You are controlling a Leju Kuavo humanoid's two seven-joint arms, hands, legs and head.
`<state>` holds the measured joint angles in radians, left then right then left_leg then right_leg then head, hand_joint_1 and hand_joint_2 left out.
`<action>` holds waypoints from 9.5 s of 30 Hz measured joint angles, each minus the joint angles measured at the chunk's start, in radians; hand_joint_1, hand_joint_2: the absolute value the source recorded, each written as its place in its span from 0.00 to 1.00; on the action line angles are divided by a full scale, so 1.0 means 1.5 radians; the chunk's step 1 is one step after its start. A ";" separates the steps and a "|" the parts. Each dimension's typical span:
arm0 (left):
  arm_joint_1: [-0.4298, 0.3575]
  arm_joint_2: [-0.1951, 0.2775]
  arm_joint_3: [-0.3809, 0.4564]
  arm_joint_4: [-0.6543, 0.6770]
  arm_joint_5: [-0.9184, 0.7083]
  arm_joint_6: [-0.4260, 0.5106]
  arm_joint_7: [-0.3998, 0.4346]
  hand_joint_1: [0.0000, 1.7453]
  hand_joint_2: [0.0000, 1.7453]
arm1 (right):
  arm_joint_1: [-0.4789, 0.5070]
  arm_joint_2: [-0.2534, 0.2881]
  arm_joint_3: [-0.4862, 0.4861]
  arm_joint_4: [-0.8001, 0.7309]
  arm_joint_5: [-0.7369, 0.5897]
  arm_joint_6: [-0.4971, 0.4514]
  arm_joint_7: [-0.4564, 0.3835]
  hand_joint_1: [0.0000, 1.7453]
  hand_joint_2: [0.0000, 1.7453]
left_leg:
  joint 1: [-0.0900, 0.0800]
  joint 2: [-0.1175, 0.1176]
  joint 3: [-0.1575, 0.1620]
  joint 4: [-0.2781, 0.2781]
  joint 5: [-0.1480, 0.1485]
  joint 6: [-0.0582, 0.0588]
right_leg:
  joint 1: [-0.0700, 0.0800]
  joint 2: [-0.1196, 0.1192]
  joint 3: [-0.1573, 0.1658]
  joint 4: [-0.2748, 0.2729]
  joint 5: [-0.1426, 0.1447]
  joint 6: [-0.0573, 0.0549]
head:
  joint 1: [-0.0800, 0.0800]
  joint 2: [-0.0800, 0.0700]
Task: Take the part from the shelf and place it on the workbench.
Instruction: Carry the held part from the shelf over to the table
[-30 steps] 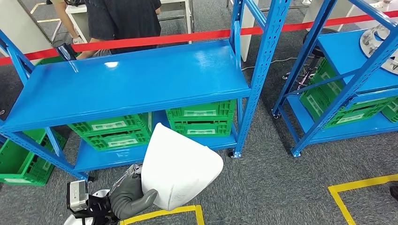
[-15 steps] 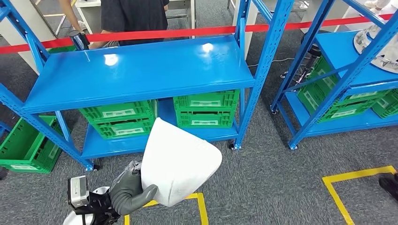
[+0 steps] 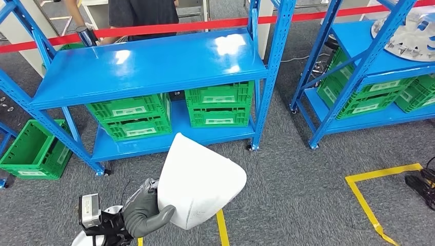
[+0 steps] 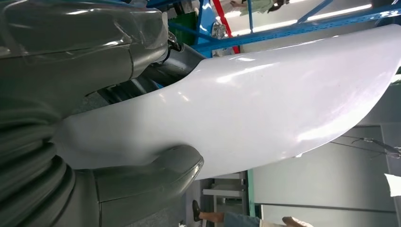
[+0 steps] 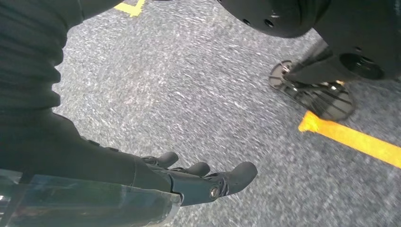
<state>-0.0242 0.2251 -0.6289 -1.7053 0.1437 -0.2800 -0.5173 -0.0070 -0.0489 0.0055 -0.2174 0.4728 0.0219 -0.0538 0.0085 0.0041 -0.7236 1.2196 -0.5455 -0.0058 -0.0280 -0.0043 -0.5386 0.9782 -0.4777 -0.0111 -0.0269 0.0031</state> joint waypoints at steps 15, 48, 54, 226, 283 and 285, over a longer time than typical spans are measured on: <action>0.003 -0.001 0.000 0.001 -0.009 0.025 -0.014 1.00 1.00 | 0.001 -0.006 0.028 -0.001 -0.017 -0.001 0.004 0.00 1.00 | -0.008 0.001 0.148 -0.193 0.063 0.052 | 0.002 0.001 -0.108 0.166 -0.041 0.022 | 0.002 0.000; 0.030 -0.002 0.015 -0.005 -0.018 0.045 -0.025 1.00 1.00 | -0.003 -0.025 0.077 -0.013 -0.035 0.001 0.013 0.00 1.00 | -0.010 -0.003 0.119 -0.176 0.074 0.048 | 0.003 0.002 -0.095 0.188 -0.064 0.026 | 0.001 0.000; 0.033 -0.004 0.018 -0.005 -0.032 0.049 -0.027 1.00 1.00 | -0.005 -0.031 0.088 -0.018 -0.053 -0.005 0.018 0.00 1.00 | -0.015 -0.005 0.111 -0.156 0.065 0.034 | 0.007 0.003 -0.002 0.004 0.002 0.026 | 0.001 0.000; 0.081 -0.007 0.061 0.006 -0.026 0.129 -0.020 1.00 1.00 | 0.029 -0.069 0.389 -0.431 -0.480 -0.126 -0.237 0.00 1.00 | -0.007 0.008 0.114 -0.171 0.072 0.050 | -0.001 0.006 -0.064 0.075 -0.009 0.027 | 0.002 0.000; 0.096 0.002 0.060 0.001 -0.027 0.144 -0.027 1.00 1.00 | 0.012 -0.065 0.405 -0.408 -0.475 -0.119 -0.234 0.00 1.00 | -0.002 -0.050 0.134 -0.155 0.042 0.033 | 0.002 0.101 -0.036 -0.004 0.047 0.027 | -0.001 0.000; 0.091 -0.002 0.060 0.001 -0.026 0.140 -0.027 1.00 1.00 | 0.013 -0.068 0.406 -0.407 -0.474 -0.117 -0.234 0.00 1.00 | -0.001 -0.033 0.136 -0.166 0.050 0.040 | 0.003 0.083 -0.047 0.004 0.044 0.032 | 0.000 0.000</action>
<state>0.1118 0.2227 -0.5385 -1.7040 0.1046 -0.0693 -0.5576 0.0122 -0.1504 0.6149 -0.8275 -0.2388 -0.1543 -0.4048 0.0074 -0.0454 -0.5197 0.9711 -0.4705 0.0541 -0.0229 0.1201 -0.6086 0.9841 -0.4123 0.0369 -0.0274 0.0031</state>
